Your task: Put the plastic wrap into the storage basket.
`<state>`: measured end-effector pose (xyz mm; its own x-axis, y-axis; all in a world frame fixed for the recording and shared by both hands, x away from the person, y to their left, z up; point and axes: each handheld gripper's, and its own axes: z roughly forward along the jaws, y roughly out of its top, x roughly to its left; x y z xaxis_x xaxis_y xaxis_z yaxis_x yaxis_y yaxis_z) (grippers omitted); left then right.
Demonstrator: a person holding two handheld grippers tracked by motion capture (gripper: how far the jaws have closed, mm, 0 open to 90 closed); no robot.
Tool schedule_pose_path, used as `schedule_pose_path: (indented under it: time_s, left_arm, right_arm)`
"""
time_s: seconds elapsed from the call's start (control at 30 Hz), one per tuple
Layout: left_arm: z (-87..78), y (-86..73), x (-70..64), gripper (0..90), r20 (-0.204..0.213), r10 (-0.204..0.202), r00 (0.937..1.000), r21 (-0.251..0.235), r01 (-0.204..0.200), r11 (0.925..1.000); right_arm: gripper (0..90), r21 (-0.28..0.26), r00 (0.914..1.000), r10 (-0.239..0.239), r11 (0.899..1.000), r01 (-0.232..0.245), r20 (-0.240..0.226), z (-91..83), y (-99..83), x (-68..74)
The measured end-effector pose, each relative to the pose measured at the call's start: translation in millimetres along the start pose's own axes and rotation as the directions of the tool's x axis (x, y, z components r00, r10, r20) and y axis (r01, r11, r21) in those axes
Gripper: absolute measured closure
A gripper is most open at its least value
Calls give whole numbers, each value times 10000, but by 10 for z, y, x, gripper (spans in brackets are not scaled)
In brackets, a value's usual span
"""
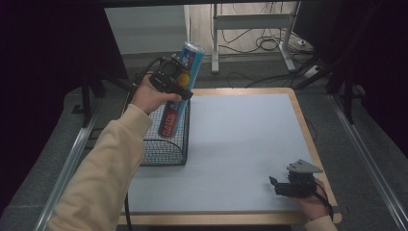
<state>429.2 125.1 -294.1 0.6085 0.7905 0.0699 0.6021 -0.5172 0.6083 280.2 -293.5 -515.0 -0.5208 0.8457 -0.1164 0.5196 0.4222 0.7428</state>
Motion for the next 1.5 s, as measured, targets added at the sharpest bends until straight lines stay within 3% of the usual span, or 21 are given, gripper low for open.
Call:
schedule_pose_path:
  time_s: [0.3, 0.87, 1.23, 1.5]
  left_arm:
    - [184, -125, 103, 320, 28, -231, 9997, 297, 230, 9993]
    - [550, -233, 288, 320, -349, -489, 9982, 881, 518, 9948]
    - [863, -261, 415, 320, -436, -774, 9960, 1437, 829, 9861]
    - [1002, -215, 524, 319, -451, -1159, 9922, 1536, 1215, 9806]
  right_arm:
    - [111, -16, 10000, 21, 10000, -21, 22, 2, -2, -1]
    - [111, -86, 10000, 14, 10000, -14, -27, -18, 7, 5]
    - [111, -94, 10000, 44, 9999, -45, -48, -15, 4, -2]
    - [111, -82, 10000, 29, 10000, -29, -29, -9, 1, -7]
